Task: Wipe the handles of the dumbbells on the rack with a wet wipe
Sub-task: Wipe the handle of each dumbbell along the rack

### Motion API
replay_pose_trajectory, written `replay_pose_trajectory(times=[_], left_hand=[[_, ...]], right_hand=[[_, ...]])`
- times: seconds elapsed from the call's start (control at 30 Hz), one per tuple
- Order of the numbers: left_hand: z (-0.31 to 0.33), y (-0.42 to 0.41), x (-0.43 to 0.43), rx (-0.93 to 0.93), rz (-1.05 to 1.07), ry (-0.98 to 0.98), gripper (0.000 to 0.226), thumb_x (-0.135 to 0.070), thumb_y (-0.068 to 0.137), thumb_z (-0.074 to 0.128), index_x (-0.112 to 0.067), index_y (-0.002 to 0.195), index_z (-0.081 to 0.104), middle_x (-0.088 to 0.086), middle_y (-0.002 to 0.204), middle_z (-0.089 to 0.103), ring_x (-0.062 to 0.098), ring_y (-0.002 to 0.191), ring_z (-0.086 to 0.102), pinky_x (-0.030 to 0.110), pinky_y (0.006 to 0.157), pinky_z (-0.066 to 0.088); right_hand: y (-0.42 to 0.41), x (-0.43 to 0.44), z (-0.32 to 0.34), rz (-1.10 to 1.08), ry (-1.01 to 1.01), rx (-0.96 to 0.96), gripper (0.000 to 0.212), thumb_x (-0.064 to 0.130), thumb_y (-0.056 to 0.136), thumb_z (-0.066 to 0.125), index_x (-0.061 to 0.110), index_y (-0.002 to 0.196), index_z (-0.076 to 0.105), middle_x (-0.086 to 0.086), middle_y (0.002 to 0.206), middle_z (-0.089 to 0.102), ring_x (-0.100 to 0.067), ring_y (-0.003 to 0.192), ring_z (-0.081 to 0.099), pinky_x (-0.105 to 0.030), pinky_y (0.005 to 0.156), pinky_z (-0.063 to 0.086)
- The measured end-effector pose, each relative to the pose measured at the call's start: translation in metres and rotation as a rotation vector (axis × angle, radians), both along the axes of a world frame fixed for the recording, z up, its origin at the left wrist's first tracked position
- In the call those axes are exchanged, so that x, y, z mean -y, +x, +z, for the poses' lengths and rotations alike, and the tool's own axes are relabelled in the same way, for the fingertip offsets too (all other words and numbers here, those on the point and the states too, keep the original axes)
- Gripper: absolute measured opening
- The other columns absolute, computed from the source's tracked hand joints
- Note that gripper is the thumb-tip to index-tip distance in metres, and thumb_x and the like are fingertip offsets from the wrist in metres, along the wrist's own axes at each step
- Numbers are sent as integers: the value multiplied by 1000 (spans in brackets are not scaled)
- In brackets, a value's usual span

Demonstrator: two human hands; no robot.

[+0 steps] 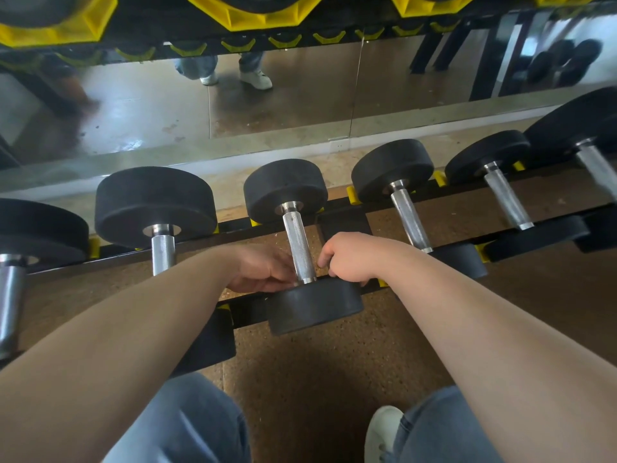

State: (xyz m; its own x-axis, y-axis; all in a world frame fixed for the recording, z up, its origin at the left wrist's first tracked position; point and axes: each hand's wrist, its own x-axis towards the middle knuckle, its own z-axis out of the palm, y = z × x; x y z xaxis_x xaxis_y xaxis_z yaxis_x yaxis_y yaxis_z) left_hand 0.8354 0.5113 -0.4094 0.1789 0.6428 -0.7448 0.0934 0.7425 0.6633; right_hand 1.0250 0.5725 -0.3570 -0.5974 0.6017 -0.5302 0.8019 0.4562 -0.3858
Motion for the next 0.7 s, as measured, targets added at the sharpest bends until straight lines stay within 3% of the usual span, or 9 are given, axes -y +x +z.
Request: replay_pose_trajectory(times=[0.2, 0.27, 0.4, 0.5, 0.6, 0.7], left_hand=[[-16, -10, -19, 56, 655, 295, 22, 6, 97, 61, 0, 116, 70, 20, 122, 72, 19, 99, 74, 24, 77, 62], [-13, -12, -16, 75, 617, 271, 21, 7, 97, 61, -2, 113, 71, 19, 117, 73, 18, 96, 74, 23, 74, 62], [-7, -2, -3, 1, 159, 64, 26, 8, 97, 58, -2, 117, 73, 13, 114, 76, 15, 98, 74, 21, 77, 61], [-3, -2, -2, -46, 13, -29, 28, 6, 98, 59, -3, 121, 72, 14, 120, 75, 18, 106, 74, 24, 84, 61], [-9, 1, -6, -13, 135, 44, 28, 8, 97, 59, -2, 121, 71, 13, 118, 76, 19, 105, 74, 26, 88, 61], [-16, -2, -16, 33, 500, 246, 25, 7, 99, 57, 2, 121, 68, 21, 122, 73, 22, 100, 75, 28, 84, 63]], right_hand=[[-1, -2, 2, -15, 40, -48, 40, 8, 100, 55, 24, 135, 64, -3, 136, 61, -24, 114, 61, -40, 92, 58], [-1, -2, 1, -20, 43, -55, 39, 9, 100, 55, 24, 135, 64, -2, 136, 62, -23, 116, 61, -39, 96, 56], [-4, -1, 0, -5, 34, -36, 39, 10, 100, 55, 24, 135, 64, -3, 136, 63, -23, 118, 61, -40, 100, 53], [-3, -1, 1, -3, 37, -37, 38, 10, 101, 54, 23, 135, 64, -2, 136, 62, -23, 119, 60, -37, 100, 52], [-2, -1, 4, -9, 36, -56, 38, 9, 101, 54, 23, 134, 65, -2, 138, 62, -22, 122, 59, -35, 99, 48], [-2, -2, 4, -45, 45, -97, 38, 7, 100, 54, 25, 132, 67, -1, 139, 61, -21, 125, 57, -32, 97, 44]])
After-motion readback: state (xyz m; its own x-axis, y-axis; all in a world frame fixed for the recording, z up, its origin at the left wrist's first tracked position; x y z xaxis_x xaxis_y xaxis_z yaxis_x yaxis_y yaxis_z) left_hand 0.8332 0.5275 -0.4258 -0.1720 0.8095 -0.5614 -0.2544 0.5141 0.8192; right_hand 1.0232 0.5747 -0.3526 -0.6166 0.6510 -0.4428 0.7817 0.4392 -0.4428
